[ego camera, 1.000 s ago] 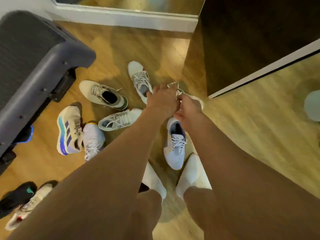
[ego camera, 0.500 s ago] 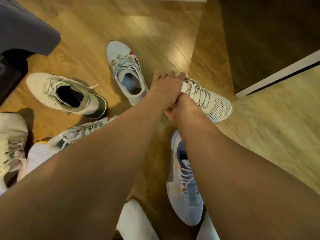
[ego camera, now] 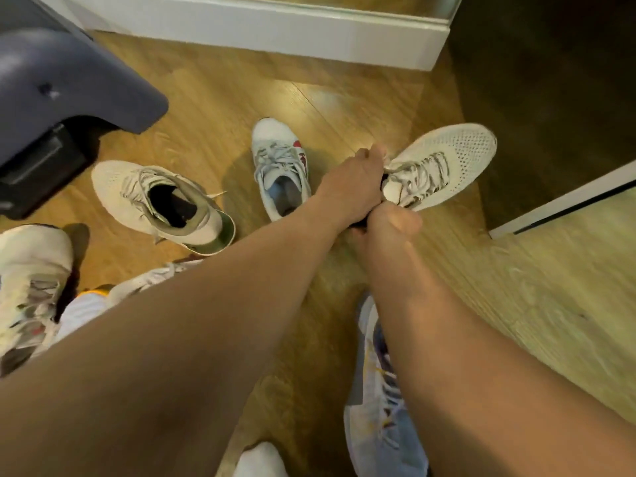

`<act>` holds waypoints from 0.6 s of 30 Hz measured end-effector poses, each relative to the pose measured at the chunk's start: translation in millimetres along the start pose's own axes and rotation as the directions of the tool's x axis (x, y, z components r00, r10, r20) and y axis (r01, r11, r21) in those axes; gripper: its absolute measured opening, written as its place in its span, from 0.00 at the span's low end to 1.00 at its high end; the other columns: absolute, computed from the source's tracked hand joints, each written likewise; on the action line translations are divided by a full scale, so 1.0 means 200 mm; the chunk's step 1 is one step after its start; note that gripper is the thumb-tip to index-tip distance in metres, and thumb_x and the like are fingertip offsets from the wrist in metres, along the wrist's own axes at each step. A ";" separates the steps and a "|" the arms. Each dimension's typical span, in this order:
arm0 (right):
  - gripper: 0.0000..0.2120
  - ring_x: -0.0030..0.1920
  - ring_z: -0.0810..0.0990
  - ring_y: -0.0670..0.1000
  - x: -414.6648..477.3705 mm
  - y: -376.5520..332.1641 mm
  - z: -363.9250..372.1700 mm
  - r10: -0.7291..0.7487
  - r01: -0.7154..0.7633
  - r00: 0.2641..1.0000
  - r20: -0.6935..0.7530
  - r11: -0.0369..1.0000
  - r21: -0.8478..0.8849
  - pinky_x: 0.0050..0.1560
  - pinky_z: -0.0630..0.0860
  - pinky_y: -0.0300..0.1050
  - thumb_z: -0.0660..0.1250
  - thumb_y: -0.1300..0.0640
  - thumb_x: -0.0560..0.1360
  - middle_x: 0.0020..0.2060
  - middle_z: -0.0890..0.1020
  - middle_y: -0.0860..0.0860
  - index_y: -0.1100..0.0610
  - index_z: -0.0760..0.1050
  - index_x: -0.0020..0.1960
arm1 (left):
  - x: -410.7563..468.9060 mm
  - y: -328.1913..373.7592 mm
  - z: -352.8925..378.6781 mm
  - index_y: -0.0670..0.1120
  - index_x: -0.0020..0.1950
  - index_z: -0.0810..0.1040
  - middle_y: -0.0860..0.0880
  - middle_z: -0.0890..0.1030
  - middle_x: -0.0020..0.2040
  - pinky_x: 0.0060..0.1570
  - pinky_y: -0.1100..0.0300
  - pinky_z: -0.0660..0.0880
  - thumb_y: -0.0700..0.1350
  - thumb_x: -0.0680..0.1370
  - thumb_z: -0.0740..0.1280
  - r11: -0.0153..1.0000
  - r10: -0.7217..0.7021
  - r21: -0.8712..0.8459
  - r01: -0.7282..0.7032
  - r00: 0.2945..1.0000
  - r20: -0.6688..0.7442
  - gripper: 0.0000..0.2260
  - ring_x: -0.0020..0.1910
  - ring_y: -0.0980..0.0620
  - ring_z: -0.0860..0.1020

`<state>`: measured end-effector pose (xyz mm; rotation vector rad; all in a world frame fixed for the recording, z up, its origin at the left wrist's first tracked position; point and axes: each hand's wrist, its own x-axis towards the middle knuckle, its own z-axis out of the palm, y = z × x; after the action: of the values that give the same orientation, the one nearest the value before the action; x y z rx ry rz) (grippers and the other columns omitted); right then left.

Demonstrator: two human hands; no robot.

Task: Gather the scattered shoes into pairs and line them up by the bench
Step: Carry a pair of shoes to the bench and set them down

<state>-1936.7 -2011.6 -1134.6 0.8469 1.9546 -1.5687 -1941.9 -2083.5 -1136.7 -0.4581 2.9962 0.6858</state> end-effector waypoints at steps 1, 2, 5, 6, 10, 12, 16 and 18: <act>0.10 0.46 0.77 0.53 -0.01 -0.04 0.02 -0.079 0.079 0.996 -0.047 0.997 0.004 0.49 0.77 0.48 0.64 0.62 0.75 0.53 0.81 0.55 0.57 0.75 0.56 | -0.01 -0.01 -0.03 0.43 0.66 0.64 0.40 0.76 0.56 0.44 0.51 0.67 0.41 0.79 0.57 0.996 -0.042 -0.079 0.037 0.998 -0.055 0.16 0.54 0.39 0.75; 0.12 0.46 0.78 0.54 -0.03 -0.10 0.04 -0.175 0.173 0.982 -0.073 0.984 -0.027 0.48 0.77 0.48 0.65 0.62 0.74 0.52 0.81 0.54 0.57 0.75 0.58 | -0.02 -0.02 -0.07 0.44 0.67 0.65 0.41 0.78 0.54 0.43 0.52 0.68 0.42 0.79 0.57 0.989 -0.079 -0.136 0.063 0.991 -0.112 0.16 0.52 0.39 0.76; 0.11 0.45 0.76 0.52 -0.11 -0.22 0.13 -0.456 0.443 0.890 -0.030 0.878 -0.180 0.42 0.71 0.43 0.64 0.59 0.75 0.49 0.80 0.50 0.56 0.75 0.57 | -0.11 -0.12 -0.22 0.46 0.71 0.66 0.43 0.81 0.49 0.45 0.52 0.69 0.45 0.78 0.56 0.964 -0.154 -0.254 0.080 0.946 -0.286 0.20 0.48 0.42 0.77; 0.10 0.46 0.76 0.53 -0.15 -0.24 0.18 -0.509 0.499 0.861 0.009 0.839 -0.215 0.42 0.69 0.43 0.62 0.59 0.75 0.48 0.79 0.50 0.55 0.75 0.55 | -0.15 -0.16 -0.28 0.46 0.71 0.66 0.45 0.81 0.47 0.45 0.52 0.70 0.46 0.78 0.55 0.957 -0.175 -0.278 0.080 0.925 -0.338 0.21 0.46 0.43 0.76; 0.10 0.52 0.77 0.56 -0.33 -0.26 0.37 -0.600 0.643 0.765 0.234 0.687 -0.338 0.43 0.68 0.44 0.60 0.55 0.76 0.53 0.79 0.52 0.52 0.74 0.56 | -0.37 -0.41 -0.47 0.41 0.58 0.75 0.49 0.71 0.33 0.35 0.58 0.57 0.45 0.75 0.51 0.971 -0.221 -0.196 0.138 0.828 -0.515 0.19 0.33 0.47 0.68; 0.11 0.55 0.77 0.58 -0.42 -0.22 0.48 -0.610 0.709 0.704 0.364 0.574 -0.410 0.43 0.66 0.43 0.61 0.56 0.77 0.56 0.79 0.54 0.54 0.74 0.58 | -0.49 -0.54 -0.52 0.42 0.50 0.75 0.47 0.71 0.33 0.33 0.56 0.57 0.46 0.75 0.51 0.958 -0.285 -0.180 0.222 0.789 -0.544 0.15 0.32 0.46 0.67; 0.12 0.57 0.77 0.60 -0.54 -0.08 0.65 -0.537 0.760 0.648 0.540 0.405 -0.509 0.44 0.67 0.46 0.59 0.58 0.79 0.58 0.78 0.57 0.57 0.73 0.61 | -0.70 -0.72 -0.54 0.46 0.43 0.71 0.47 0.76 0.35 0.32 0.54 0.65 0.49 0.75 0.54 0.909 -0.413 -0.211 0.358 0.720 -0.558 0.10 0.34 0.46 0.72; 0.12 0.56 0.77 0.60 -0.56 -0.03 0.70 -0.512 0.772 0.633 0.581 0.356 -0.527 0.43 0.67 0.47 0.59 0.57 0.79 0.57 0.79 0.57 0.58 0.73 0.61 | -0.75 -0.79 -0.52 0.47 0.45 0.75 0.48 0.78 0.38 0.35 0.52 0.70 0.49 0.77 0.55 0.878 -0.474 -0.246 0.410 0.679 -0.560 0.11 0.37 0.46 0.75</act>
<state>-1865.5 -2167.3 -1081.9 -0.6273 2.4890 -0.8935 -1748.8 -2221.7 -1094.4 -1.6488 3.1571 0.7479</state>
